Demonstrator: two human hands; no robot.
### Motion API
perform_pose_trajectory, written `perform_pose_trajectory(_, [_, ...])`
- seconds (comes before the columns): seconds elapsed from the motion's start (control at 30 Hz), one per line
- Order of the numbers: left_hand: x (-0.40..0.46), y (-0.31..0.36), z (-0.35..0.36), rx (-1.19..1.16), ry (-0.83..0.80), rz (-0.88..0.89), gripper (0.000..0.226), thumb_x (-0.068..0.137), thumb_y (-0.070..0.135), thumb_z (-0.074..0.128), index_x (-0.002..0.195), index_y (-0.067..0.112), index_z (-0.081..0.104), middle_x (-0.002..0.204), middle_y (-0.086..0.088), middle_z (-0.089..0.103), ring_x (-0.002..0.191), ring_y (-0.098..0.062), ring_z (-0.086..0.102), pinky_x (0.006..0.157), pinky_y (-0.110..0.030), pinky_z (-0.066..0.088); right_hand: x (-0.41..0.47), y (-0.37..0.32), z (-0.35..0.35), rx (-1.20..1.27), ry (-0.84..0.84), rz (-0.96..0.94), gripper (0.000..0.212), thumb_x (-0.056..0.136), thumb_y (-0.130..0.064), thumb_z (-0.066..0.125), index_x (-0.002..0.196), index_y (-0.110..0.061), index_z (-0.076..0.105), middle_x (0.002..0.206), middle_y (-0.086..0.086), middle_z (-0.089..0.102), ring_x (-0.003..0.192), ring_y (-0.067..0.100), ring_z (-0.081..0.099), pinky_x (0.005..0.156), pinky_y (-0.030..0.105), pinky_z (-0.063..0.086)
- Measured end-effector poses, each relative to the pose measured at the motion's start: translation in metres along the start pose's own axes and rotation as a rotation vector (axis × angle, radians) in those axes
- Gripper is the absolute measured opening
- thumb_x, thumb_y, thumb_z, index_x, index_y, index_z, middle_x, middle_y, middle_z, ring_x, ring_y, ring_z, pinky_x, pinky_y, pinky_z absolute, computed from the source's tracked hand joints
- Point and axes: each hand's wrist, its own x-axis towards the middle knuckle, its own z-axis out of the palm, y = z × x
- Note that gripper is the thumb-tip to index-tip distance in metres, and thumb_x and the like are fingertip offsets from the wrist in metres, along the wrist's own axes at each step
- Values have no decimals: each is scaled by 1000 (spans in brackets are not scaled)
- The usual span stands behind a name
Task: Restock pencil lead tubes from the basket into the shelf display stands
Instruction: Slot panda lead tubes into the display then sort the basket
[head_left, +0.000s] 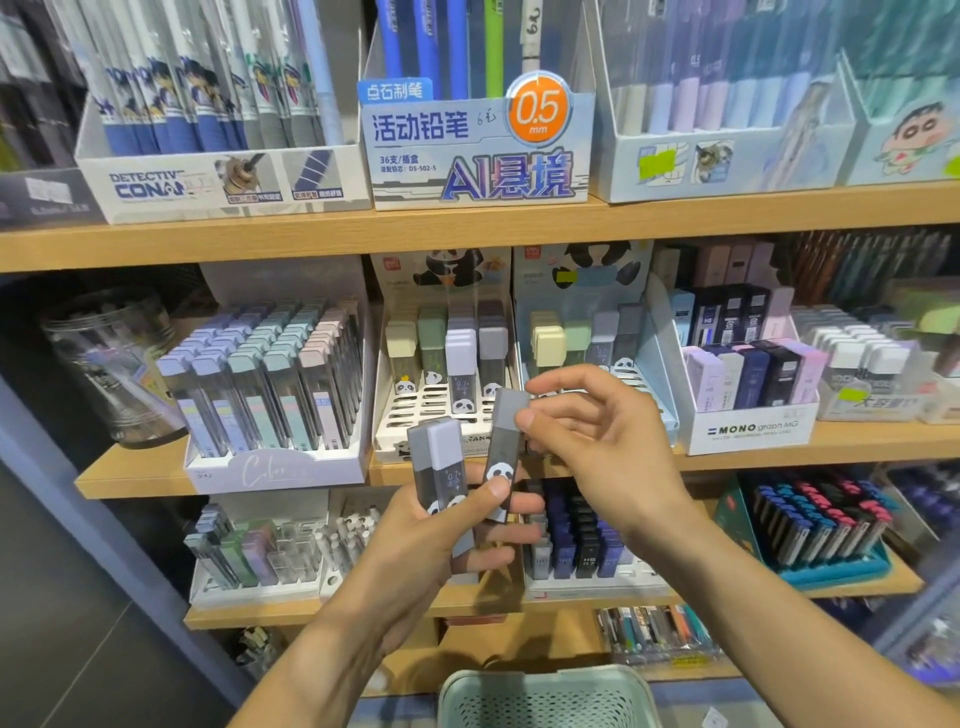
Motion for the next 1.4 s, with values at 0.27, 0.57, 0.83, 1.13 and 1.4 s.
perform_pose_trajectory(0.27, [0,-1,-4,32,-8,46,29,97,25,66,116,3,68,101,-20,78,58,-17,59,51,-23,53,4,-1,-3,191,-222,121,25,101,3,54,119,-13,58,113,7,77,109,25,73,106,45,51])
perform_pose_trajectory(0.57, [-2,-1,-5,74,-30,64,27,97,26,66,114,5,70,100,-19,78,58,-18,58,52,-23,52,4,-3,-5,157,-233,58,25,94,-4,68,116,-15,62,105,17,75,98,33,74,97,50,57])
perform_pose_trajectory(0.83, [3,-4,-10,135,49,74,26,99,28,64,120,14,71,99,-9,81,59,-15,60,57,-25,55,29,-14,-4,-40,38,-207,29,86,-1,79,107,-15,66,90,7,76,84,17,74,79,27,59])
perform_pose_trajectory(1.13, [5,-8,-18,120,69,52,25,94,40,72,86,18,66,57,-2,32,45,-16,27,50,-30,16,49,-12,1,-102,143,-394,24,89,-6,77,108,-17,69,96,3,70,87,12,70,78,19,56])
perform_pose_trajectory(1.4, [7,-6,-23,-147,-113,25,33,85,29,73,106,8,57,68,-4,34,51,-17,25,43,-23,22,54,2,12,-339,102,-517,20,94,-9,71,111,-18,68,98,-13,70,95,5,70,84,22,59])
